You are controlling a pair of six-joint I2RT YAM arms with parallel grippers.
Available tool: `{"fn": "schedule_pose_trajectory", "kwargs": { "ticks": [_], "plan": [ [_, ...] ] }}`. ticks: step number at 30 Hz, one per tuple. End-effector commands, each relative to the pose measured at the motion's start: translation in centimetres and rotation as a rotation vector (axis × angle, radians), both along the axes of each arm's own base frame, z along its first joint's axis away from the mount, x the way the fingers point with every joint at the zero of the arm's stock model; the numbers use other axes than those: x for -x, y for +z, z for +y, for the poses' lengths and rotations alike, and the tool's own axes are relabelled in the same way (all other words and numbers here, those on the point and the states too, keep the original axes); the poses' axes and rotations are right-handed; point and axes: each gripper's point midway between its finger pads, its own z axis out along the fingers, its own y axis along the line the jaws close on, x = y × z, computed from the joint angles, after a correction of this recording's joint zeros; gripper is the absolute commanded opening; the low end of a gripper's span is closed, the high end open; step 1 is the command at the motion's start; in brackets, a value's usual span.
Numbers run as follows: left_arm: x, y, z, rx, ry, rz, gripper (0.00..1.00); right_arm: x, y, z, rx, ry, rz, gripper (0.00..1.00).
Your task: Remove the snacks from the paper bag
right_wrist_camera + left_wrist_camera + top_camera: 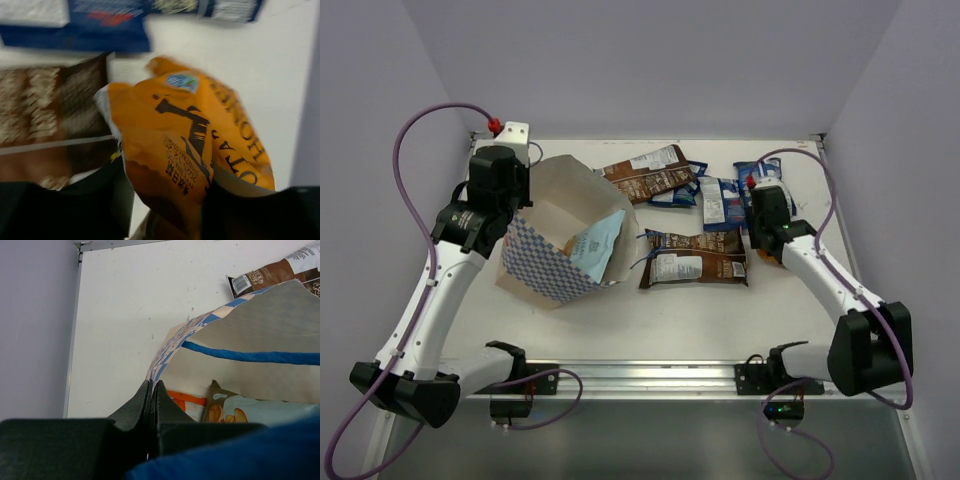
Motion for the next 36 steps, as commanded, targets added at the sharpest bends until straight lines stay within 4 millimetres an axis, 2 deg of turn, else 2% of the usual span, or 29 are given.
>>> {"fn": "schedule_pose_trajectory", "kwargs": {
  "ticks": [1, 2, 4, 5, 8, 11, 14, 17, 20, 24, 26, 28, 29, 35, 36],
  "plan": [
    [-0.6, 3.9, -0.5, 0.05, -0.017, -0.129, 0.0, 3.3, -0.8, 7.1, -0.24, 0.117, 0.086, 0.49],
    [-0.6, 3.8, -0.6, 0.048, -0.021, -0.127, 0.0, 4.3, 0.5, 8.1, -0.277, 0.153, 0.076, 0.59],
    [-0.4, 4.2, -0.6, 0.049, -0.028, -0.132, 0.0, 5.8, 3.1, 11.5, -0.362, 0.266, 0.05, 0.63],
    [-0.4, 4.2, -0.6, 0.05, -0.028, -0.135, 0.0, 7.3, 4.7, 12.8, -0.427, 0.333, 0.041, 0.69],
    [-0.2, 4.4, -0.8, 0.051, -0.05, -0.136, 0.0, 9.8, 7.9, 14.8, -0.526, 0.446, 0.026, 0.84],
    [0.0, 4.1, -1.0, 0.048, -0.066, -0.122, 0.0, 10.9, 12.0, 15.0, -0.55, 0.537, -0.071, 0.88],
    [0.2, 3.8, -1.3, 0.044, -0.092, -0.111, 0.0, 11.6, 15.7, 16.7, -0.569, 0.714, -0.151, 0.92],
    [0.6, 3.9, -1.3, 0.035, -0.108, -0.111, 0.0, 12.6, 18.7, 20.4, -0.568, 0.995, -0.225, 0.93],
    [0.9, 3.9, -1.2, 0.0, -0.132, -0.117, 0.0, 13.1, 20.4, 24.2, -0.48, 1.233, -0.273, 0.93],
    [1.0, 3.8, -1.9, -0.008, -0.188, -0.125, 0.0, 12.5, 21.2, 28.4, -0.33, 1.477, -0.332, 0.93],
    [0.9, 3.9, -2.3, -0.007, -0.211, -0.131, 0.0, 11.8, 20.3, 30.4, -0.288, 1.554, -0.339, 0.93],
    [0.7, 3.9, -2.7, -0.008, -0.237, -0.135, 0.0, 11.3, 20.2, 31.6, -0.218, 1.634, -0.363, 0.94],
    [0.6, 3.9, -2.7, -0.012, -0.242, -0.136, 0.0, 11.0, 18.7, 32.5, -0.184, 1.68, -0.326, 0.95],
    [0.0, 3.7, -3.8, -0.023, -0.307, -0.138, 0.0, 10.5, 14.8, 36.4, -0.088, 1.78, -0.279, 0.98],
    [-0.2, 3.4, -4.1, -0.023, -0.325, -0.132, 0.0, 10.1, 13.5, 37.0, -0.06, 1.781, -0.252, 0.98]
  ]
}}
